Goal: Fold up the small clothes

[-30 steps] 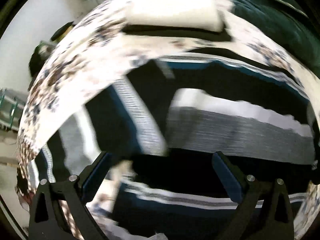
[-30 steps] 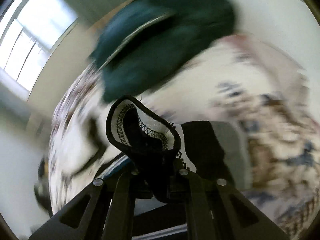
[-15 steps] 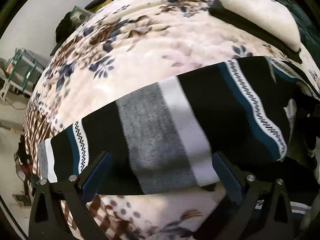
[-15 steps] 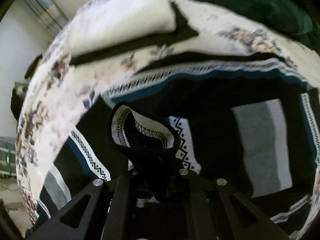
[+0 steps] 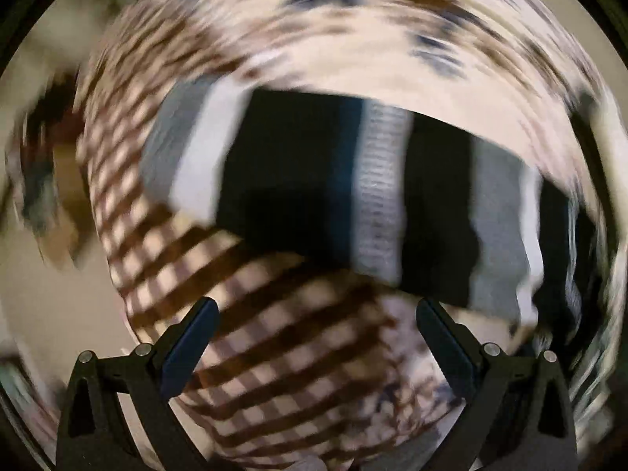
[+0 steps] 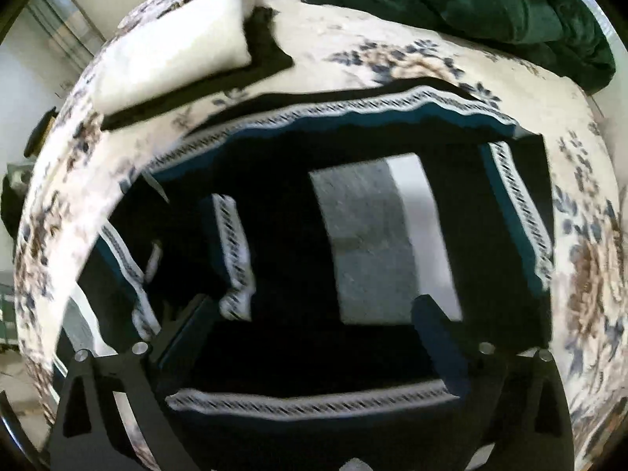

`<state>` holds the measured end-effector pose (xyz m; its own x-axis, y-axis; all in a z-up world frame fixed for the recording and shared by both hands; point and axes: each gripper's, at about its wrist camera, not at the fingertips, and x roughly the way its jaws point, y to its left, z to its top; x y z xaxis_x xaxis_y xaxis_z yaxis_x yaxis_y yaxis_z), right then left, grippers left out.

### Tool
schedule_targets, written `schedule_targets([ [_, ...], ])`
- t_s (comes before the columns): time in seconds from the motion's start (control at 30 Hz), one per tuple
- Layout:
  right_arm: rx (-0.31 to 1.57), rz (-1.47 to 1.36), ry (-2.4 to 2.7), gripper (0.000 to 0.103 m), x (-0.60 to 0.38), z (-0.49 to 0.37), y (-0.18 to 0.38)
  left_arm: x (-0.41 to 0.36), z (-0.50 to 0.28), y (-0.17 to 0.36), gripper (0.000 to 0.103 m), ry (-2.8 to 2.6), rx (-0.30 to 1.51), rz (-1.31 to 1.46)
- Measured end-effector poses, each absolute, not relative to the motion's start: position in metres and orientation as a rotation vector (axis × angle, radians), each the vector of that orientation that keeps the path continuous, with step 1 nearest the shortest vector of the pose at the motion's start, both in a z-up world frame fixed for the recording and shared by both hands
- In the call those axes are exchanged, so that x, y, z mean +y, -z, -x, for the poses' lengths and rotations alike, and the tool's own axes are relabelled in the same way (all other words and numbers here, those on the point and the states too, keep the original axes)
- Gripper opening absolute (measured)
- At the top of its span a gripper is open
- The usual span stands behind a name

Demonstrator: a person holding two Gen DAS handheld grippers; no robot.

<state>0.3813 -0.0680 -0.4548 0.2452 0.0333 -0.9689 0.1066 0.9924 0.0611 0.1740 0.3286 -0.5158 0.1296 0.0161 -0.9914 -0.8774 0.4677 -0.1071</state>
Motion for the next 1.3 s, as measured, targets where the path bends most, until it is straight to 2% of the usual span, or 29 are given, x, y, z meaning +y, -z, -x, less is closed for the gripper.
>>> schedule_targets([
  [0.07, 1.330, -0.110, 0.054, 0.102, -0.068, -0.374, 0.459, 0.352, -0.156, 0.533, 0.103, -0.816, 1.223, 1.069],
  [0.13, 1.341, -0.087, 0.063, 0.102, -0.069, -0.370, 0.461, 0.381, -0.138, 0.549, 0.103, -0.866, 1.077, 1.281],
  [0.27, 1.356, -0.044, 0.112, 0.102, -0.069, -0.367, 0.474, 0.412, -0.132, 0.558, 0.102, -0.947, 0.892, 1.397],
  [0.33, 1.359, 0.000, 0.143, 0.102, -0.066, -0.369, 0.481, 0.423, -0.132, 0.553, 0.094, -0.998, 0.790, 1.387],
  [0.37, 1.359, 0.018, 0.154, 0.102, -0.065, -0.369, 0.482, 0.425, -0.134, 0.550, 0.078, -1.015, 0.766, 1.369],
  [0.4, 1.359, 0.044, 0.170, 0.102, -0.063, -0.370, 0.484, 0.426, -0.135, 0.548, 0.047, -1.027, 0.752, 1.351],
  [0.43, 1.358, 0.065, 0.183, 0.102, -0.062, -0.372, 0.485, 0.430, -0.139, 0.543, 0.025, -1.043, 0.750, 1.319],
  [0.47, 1.357, 0.078, 0.189, 0.102, -0.060, -0.372, 0.486, 0.434, -0.142, 0.540, 0.009, -1.041, 0.744, 1.296],
  [0.67, 1.344, 0.119, 0.175, 0.102, -0.055, -0.375, 0.481, 0.410, -0.181, 0.481, 0.008, -0.977, 0.743, 0.983],
  [0.9, 1.331, 0.004, 0.136, 0.102, -0.080, -0.379, 0.476, 0.334, -0.249, 0.410, 0.007, -0.730, 0.743, 0.684],
  [1.07, 1.316, -0.093, 0.158, 0.102, -0.121, -0.376, 0.468, 0.232, -0.307, 0.372, 0.007, -0.468, 0.746, 0.517],
  [1.3, 1.317, -0.230, 0.269, 0.102, -0.220, -0.358, 0.466, 0.070, -0.379, 0.358, 0.007, -0.098, 0.819, 0.452],
])
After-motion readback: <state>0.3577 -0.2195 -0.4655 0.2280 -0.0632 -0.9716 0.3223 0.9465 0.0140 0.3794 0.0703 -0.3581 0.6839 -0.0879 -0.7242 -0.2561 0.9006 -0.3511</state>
